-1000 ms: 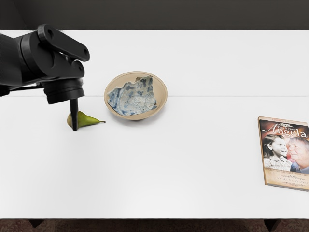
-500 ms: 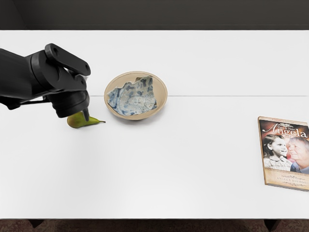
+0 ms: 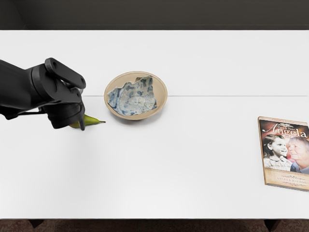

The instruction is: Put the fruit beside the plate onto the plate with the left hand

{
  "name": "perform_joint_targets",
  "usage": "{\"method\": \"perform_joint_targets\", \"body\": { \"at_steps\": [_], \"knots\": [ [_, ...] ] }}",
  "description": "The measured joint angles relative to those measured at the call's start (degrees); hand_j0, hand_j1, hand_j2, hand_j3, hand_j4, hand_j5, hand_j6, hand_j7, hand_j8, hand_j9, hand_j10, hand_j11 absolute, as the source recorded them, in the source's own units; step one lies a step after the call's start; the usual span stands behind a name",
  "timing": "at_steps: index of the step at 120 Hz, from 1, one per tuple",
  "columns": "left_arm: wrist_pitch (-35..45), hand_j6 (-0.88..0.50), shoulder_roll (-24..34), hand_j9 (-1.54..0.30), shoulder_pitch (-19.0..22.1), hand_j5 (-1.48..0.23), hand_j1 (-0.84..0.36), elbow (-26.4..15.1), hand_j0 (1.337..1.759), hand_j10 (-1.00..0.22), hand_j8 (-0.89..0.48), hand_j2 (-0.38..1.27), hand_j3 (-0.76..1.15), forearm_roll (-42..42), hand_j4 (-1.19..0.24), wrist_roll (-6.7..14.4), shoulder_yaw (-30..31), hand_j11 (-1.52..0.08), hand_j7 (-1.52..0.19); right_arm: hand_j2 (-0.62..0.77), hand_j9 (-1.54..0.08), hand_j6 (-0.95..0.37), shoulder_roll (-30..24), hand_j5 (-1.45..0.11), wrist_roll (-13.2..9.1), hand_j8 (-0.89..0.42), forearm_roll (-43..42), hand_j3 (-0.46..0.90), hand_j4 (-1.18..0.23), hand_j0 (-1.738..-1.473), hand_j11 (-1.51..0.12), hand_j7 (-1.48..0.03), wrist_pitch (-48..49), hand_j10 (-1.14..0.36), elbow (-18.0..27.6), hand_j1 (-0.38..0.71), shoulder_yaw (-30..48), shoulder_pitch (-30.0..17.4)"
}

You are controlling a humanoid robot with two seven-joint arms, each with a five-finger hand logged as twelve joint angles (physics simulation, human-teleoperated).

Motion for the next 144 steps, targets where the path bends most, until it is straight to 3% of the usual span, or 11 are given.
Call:
{"method": "perform_joint_targets", "body": {
  "at_steps": [41, 71, 101, 144],
  "knots": [
    [-0.05, -0.09, 0.0, -0.12, 1.35, -0.12, 0.24, -1.5, 1.658, -0.09, -0.09, 0.02, 0.0, -0.32, -0.09, -1.61, 0.65, -0.12, -0.12, 0.0, 0.0, 0.0, 0.0, 0.0, 0.0, 0.0, 0.01, 0.0, 0.0, -1.658, 0.0, 0.0, 0.0, 0.0, 0.0, -0.35, 0.0, 0.0],
    [0.07, -0.13, 0.0, -0.17, 4.7, -0.17, 0.19, 1.6, 1.658, -0.13, -0.13, 0.03, 0.0, -0.14, -0.13, -2.04, 3.51, -0.17, -0.17, 0.0, 0.0, 0.0, 0.0, 0.0, 0.0, 0.0, -0.01, 0.0, 0.0, -1.658, 0.0, 0.0, 0.0, 0.0, 0.0, -0.35, 0.0, 0.0],
    [0.34, -0.18, 0.0, -0.23, 2.06, -0.23, 0.14, 0.08, 1.658, -0.18, -0.18, 0.04, 0.0, 0.3, -0.18, -1.99, 2.42, -0.23, -0.23, 0.0, 0.0, 0.0, 0.0, 0.0, 0.0, 0.0, -0.01, 0.0, 0.0, -1.658, 0.0, 0.0, 0.0, 0.0, 0.01, -0.35, 0.0, 0.0],
    [3.79, -0.22, 0.0, -0.29, 3.34, -0.29, 0.09, -1.71, 1.658, -0.22, -0.22, 0.04, 0.0, 0.31, -0.22, -1.68, 1.67, -0.29, -0.29, 0.0, 0.0, 0.0, 0.0, 0.0, 0.0, 0.0, 0.0, 0.0, 0.0, -1.658, 0.0, 0.0, 0.0, 0.0, 0.0, -0.35, 0.0, 0.0]
  ]
}}
